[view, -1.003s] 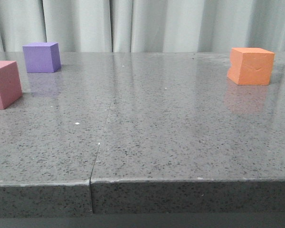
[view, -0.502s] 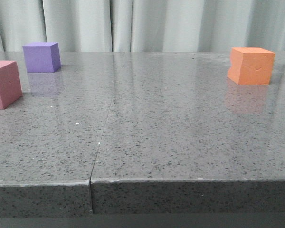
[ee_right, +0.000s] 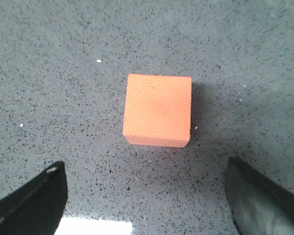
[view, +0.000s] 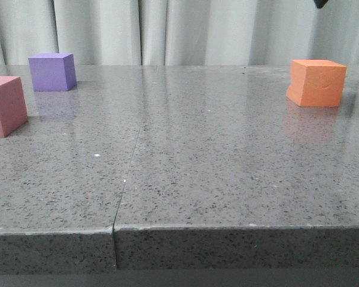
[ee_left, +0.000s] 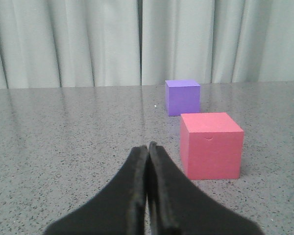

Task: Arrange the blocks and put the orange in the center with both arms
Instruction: 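Lower the right gripper over the orange cube and close on it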

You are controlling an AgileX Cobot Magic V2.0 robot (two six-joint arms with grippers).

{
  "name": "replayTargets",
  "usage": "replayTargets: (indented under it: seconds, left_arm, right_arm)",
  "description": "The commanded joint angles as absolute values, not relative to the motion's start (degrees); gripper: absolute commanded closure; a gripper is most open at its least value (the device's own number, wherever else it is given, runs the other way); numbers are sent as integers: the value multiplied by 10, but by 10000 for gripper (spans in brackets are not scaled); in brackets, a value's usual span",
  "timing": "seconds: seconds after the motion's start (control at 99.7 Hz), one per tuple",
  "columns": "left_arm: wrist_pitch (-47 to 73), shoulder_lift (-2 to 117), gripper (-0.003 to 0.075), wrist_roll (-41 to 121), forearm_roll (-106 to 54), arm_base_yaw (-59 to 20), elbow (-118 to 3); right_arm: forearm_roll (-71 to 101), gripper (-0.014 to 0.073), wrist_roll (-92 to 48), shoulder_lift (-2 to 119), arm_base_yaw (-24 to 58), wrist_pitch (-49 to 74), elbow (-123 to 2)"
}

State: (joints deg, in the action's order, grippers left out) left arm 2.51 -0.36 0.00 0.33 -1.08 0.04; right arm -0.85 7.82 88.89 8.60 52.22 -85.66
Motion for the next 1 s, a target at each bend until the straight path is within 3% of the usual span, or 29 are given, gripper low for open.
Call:
replayTargets:
  seconds: [0.0,0.331,0.993]
  left_arm:
    - [-21,-19,741,-5,0,-11,23]
    - [-21,-19,741,-5,0,-11,23]
    - [-21,-19,741,-5,0,-11,23]
  right_arm:
    - [-11,-49,74,895,84,525,-905]
    - [-12,-49,86,980,84,563,-977]
    - [-12,-49,88,1061,84,556,-979]
